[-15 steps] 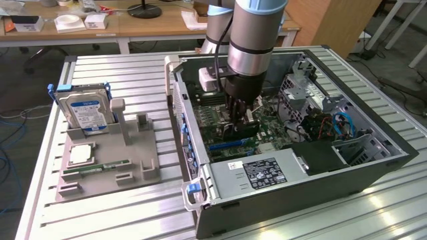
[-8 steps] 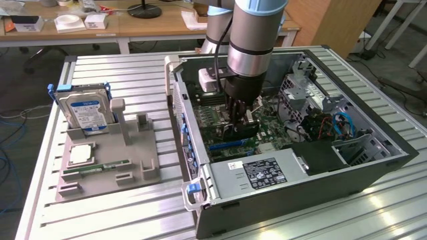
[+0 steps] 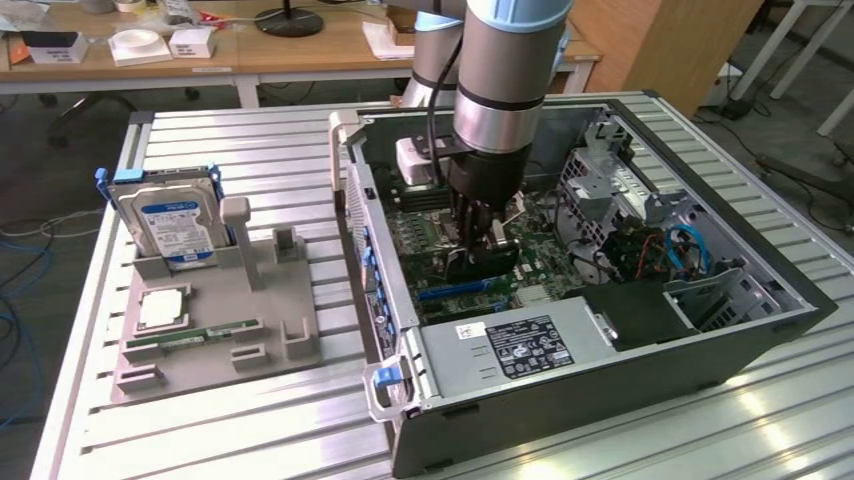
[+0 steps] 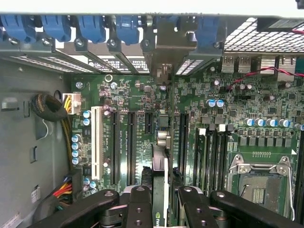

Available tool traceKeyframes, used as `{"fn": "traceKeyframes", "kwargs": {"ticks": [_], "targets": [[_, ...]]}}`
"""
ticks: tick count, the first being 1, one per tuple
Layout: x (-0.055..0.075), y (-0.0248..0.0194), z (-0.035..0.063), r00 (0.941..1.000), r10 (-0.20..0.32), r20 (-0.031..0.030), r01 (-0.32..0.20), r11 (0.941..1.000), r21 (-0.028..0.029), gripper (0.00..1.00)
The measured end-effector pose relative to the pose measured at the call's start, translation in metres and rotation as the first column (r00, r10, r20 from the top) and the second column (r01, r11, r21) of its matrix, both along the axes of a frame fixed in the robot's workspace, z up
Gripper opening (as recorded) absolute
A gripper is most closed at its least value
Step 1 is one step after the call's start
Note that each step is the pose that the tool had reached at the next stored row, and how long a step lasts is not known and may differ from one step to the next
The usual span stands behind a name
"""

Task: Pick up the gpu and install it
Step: 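Insert the gpu into the slot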

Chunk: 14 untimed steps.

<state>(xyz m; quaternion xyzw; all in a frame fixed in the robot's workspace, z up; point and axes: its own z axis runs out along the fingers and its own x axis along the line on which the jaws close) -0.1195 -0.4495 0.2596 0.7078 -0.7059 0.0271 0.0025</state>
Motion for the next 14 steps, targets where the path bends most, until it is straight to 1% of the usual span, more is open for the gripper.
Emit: {"fn": "traceKeyframes", "kwargs": {"ticks": [5,14], "targets": [[-0.0038,0.0001,-0.0002,1.0,0.0,0.0013,0.0,1.0,0.0002,0.26],[-0.0043,0.0,-0.0008,1.0,0.0,0.0009,0.0,1.0,-0.0001,0.26]]}}
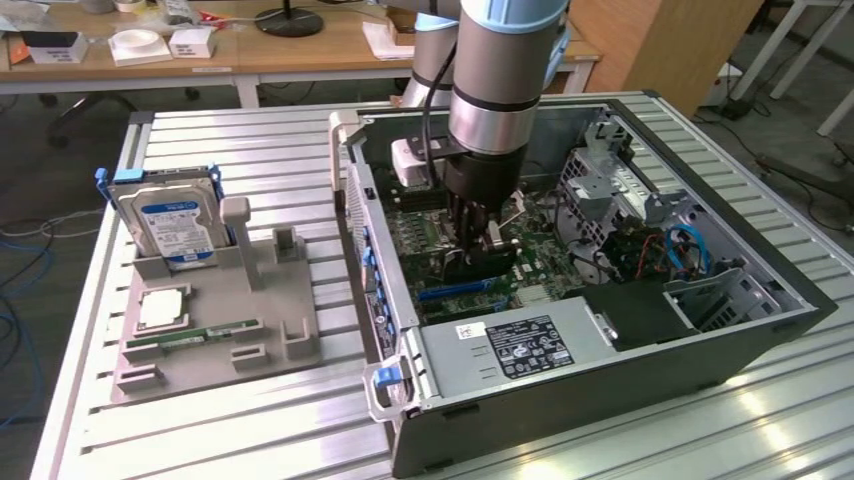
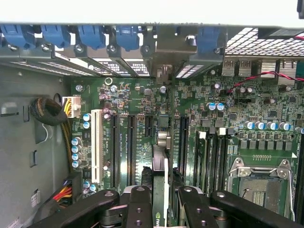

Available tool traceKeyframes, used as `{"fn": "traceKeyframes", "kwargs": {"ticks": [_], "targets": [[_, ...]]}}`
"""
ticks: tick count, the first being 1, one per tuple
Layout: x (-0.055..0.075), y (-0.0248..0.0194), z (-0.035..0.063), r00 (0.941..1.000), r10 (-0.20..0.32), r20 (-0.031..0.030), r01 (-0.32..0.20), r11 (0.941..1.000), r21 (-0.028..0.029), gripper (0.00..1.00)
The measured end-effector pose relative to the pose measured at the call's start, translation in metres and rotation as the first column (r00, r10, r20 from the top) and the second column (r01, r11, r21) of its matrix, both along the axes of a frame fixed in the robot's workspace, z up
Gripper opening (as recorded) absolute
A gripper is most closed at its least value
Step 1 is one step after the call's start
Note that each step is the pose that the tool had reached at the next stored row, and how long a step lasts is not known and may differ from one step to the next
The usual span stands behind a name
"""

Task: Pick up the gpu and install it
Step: 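Insert the gpu into the slot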

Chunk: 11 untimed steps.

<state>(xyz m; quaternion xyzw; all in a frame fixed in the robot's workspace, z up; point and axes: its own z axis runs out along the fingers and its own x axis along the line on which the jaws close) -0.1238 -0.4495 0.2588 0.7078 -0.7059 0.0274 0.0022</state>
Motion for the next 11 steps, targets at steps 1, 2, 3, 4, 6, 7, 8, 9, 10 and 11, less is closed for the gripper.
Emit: {"fn": "traceKeyframes", "kwargs": {"ticks": [1,2,3,4,6,7,8,9,10,11], "targets": [[0.0,0.0,0.0,1.0,0.0,0.0001,0.0,1.0,0.0,0.26],[0.0,0.0,0.0,1.0,0.0,0.0001,0.0,1.0,0.0,0.26],[0.0,0.0,0.0,1.0,0.0,0.0,0.0,1.0,0.0,0.26],[0.0003,0.0,0.0,1.0,0.0,0.0001,0.0,1.0,0.0001,0.26],[0.0009,0.0001,-0.0001,1.0,0.0,0.0003,0.0,1.0,0.0001,0.26],[0.0009,0.0001,-0.0001,1.0,0.0,0.0004,0.0,1.0,0.0,0.26],[0.0009,0.0001,-0.0001,1.0,0.0,0.0004,0.0,1.0,0.0,0.26],[0.001,0.0001,0.0,1.0,0.0,0.0003,0.0,1.0,0.0,0.26],[0.0012,0.0,0.0,1.0,0.0,0.0003,0.0,1.0,0.0,0.26],[0.0015,0.0,0.0,1.0,0.0,0.0003,0.0,1.0,0.0,0.26]]}}
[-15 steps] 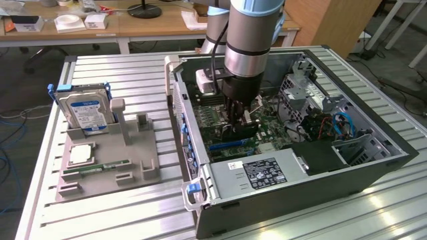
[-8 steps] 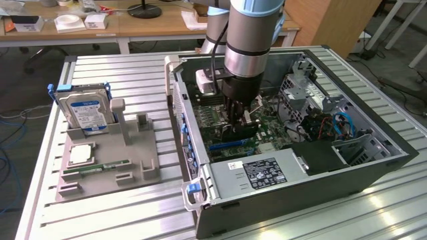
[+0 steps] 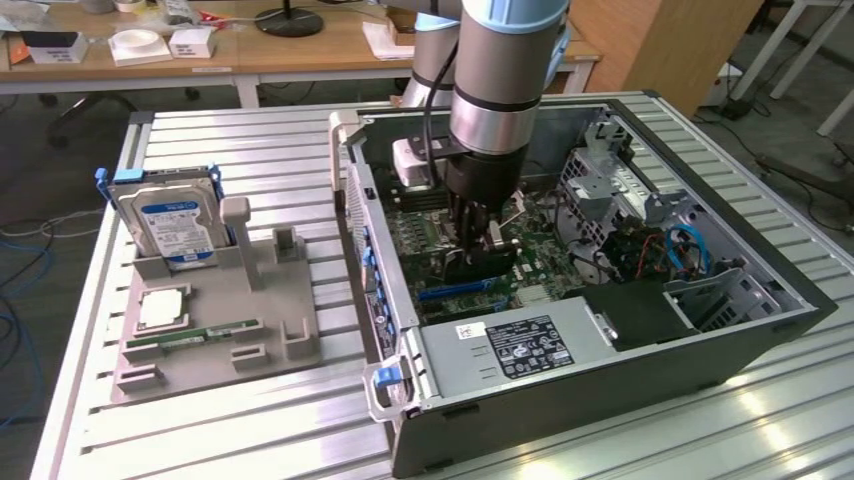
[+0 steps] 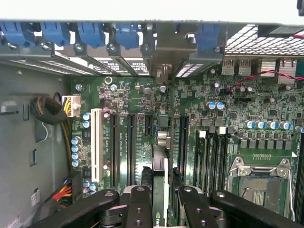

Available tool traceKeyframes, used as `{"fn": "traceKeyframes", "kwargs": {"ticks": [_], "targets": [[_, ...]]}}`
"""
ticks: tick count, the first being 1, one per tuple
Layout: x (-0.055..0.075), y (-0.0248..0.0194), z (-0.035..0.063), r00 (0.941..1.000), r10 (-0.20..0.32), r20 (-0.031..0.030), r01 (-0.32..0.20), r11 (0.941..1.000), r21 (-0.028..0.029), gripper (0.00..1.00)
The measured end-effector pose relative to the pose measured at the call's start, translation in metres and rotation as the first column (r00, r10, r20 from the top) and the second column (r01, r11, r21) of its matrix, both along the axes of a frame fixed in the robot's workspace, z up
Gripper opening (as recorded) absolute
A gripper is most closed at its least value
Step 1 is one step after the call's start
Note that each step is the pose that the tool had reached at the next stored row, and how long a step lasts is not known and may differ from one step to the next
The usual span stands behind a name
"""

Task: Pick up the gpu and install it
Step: 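Insert the gpu into the slot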

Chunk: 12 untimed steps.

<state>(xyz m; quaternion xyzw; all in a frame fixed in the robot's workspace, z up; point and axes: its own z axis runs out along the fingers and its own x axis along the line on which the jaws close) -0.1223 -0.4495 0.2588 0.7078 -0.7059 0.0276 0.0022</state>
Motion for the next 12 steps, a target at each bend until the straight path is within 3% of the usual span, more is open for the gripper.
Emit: {"fn": "traceKeyframes", "kwargs": {"ticks": [12], "targets": [[0.0015,0.0002,-0.0002,1.0,0.001,0.0008,-0.001,1.0,0.0001,0.26]]}}
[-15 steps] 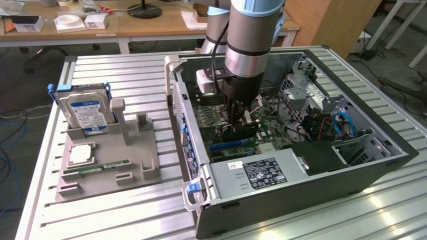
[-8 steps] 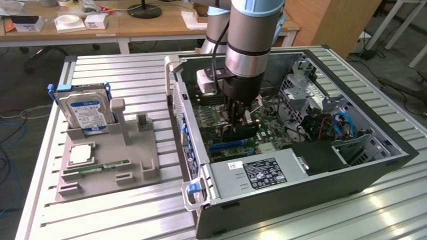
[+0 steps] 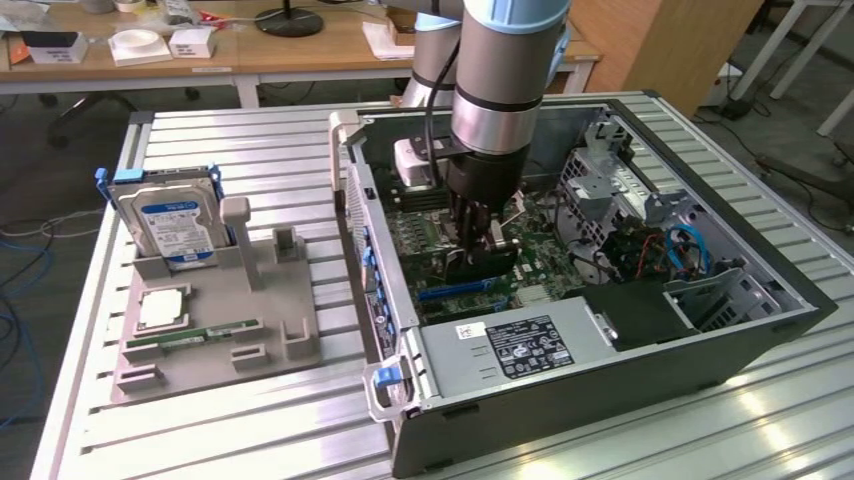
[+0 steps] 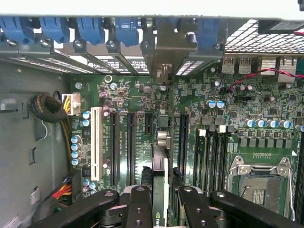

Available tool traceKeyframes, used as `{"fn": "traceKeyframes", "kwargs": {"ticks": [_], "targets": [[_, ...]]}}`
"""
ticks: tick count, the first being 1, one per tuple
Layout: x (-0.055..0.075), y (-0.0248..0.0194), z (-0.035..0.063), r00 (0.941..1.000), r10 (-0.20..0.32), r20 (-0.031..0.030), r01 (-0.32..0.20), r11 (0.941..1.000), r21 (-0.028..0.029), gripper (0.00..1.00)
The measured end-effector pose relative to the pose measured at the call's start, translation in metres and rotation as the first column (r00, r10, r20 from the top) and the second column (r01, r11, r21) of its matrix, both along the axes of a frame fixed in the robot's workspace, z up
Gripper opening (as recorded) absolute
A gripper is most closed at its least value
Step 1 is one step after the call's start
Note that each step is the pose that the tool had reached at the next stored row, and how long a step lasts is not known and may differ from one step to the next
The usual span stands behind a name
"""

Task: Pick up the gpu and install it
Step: 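Insert the gpu into the slot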

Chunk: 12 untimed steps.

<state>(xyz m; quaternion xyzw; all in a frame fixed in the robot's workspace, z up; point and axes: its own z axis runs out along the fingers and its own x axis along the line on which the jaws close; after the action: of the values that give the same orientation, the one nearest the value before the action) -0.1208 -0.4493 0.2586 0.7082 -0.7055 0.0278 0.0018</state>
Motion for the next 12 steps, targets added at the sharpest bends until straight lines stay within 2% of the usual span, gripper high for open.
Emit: {"fn": "traceKeyframes", "kwargs": {"ticks": [3,7,12], "targets": [[0.0,0.0001,0.0,1.0,0.004,0.0007,-0.004,1.0,0.0,0.26],[0.0003,0.0004,-0.0001,0.9999,0.01,0.0052,-0.01,0.9999,0.0001,0.26],[0.0,0.0004,-0.0025,0.9999,0.012,0.0053,-0.012,0.9999,0.0,0.26]]}}
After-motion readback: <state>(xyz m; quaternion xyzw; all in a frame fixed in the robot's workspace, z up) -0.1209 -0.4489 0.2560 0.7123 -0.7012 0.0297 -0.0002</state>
